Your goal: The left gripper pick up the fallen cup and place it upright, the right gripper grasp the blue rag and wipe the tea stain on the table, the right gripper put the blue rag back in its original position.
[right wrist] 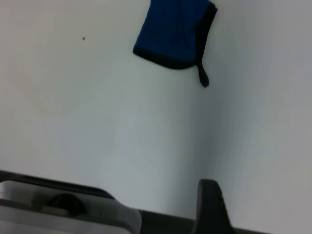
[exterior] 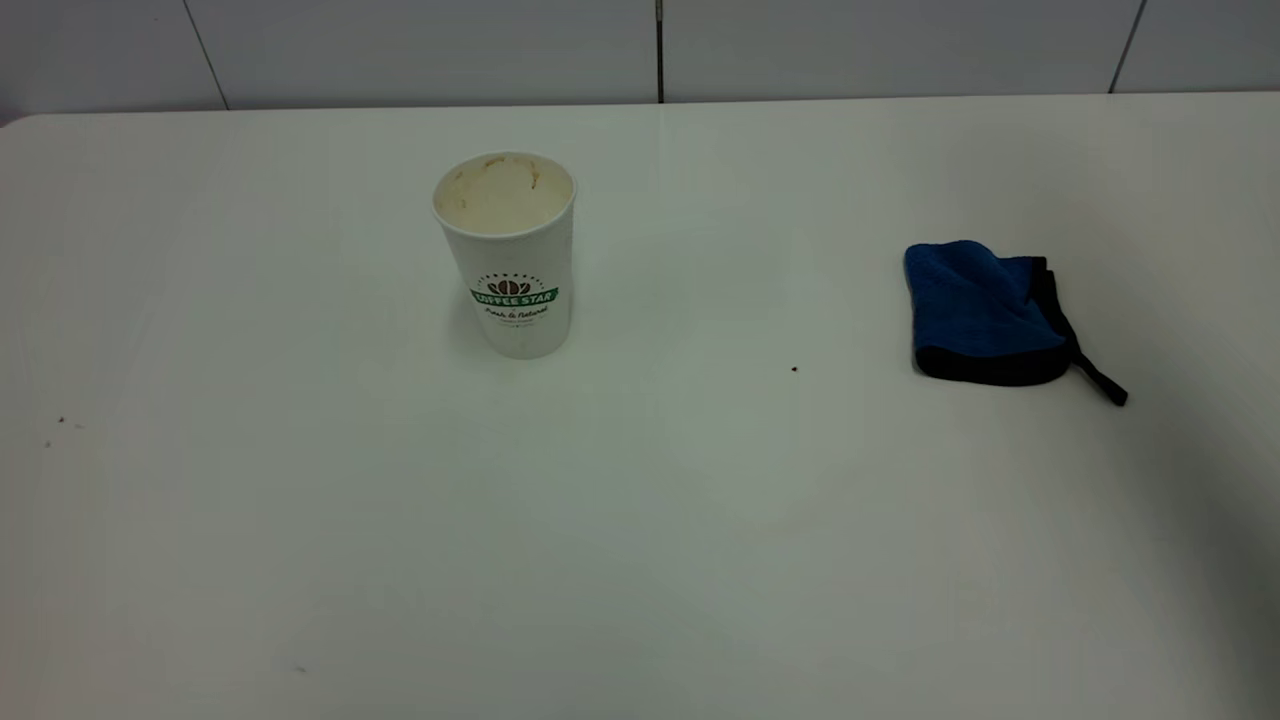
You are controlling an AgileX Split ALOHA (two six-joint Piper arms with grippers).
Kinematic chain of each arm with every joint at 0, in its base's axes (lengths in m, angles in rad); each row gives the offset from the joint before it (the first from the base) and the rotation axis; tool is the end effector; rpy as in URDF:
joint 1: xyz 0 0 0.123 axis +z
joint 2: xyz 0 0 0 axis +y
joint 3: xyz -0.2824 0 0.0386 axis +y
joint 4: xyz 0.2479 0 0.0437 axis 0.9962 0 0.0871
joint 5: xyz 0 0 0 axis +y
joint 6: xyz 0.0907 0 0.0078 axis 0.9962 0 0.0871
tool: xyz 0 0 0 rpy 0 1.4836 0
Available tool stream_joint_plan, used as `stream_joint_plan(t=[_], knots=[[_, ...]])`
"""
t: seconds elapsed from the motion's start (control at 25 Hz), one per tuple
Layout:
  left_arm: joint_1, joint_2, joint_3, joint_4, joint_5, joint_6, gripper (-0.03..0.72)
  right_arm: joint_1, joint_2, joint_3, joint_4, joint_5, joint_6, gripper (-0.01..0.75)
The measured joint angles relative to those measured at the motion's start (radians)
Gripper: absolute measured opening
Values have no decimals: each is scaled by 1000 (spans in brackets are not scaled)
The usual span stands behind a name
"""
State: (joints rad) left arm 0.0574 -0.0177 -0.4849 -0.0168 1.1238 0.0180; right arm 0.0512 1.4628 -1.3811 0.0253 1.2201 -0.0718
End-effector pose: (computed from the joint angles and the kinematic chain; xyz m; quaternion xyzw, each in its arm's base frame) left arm -0.0085 -0.0019 0.2679 -0.0165 0.8684 0.0103 0.4954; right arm 0.2897 0.0170 0.3459 -0.0583 0.9824 0.0106 0.1773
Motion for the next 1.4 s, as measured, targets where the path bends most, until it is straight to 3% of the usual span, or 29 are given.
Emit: stream_joint_plan(t=[0.36,0.68,0.84,1.4], knots=[[0,0,0,0,0,0,524,0,-437,562,4,-23,86,537],[0,0,0,0,0,0,524,0,-718,868,13,-79,103,537],[0,0,0,0,0,0,524,0,-865,912,6,-131,105,537],[0,0,0,0,0,0,524,0,-1397,913,6,-118,106,532]])
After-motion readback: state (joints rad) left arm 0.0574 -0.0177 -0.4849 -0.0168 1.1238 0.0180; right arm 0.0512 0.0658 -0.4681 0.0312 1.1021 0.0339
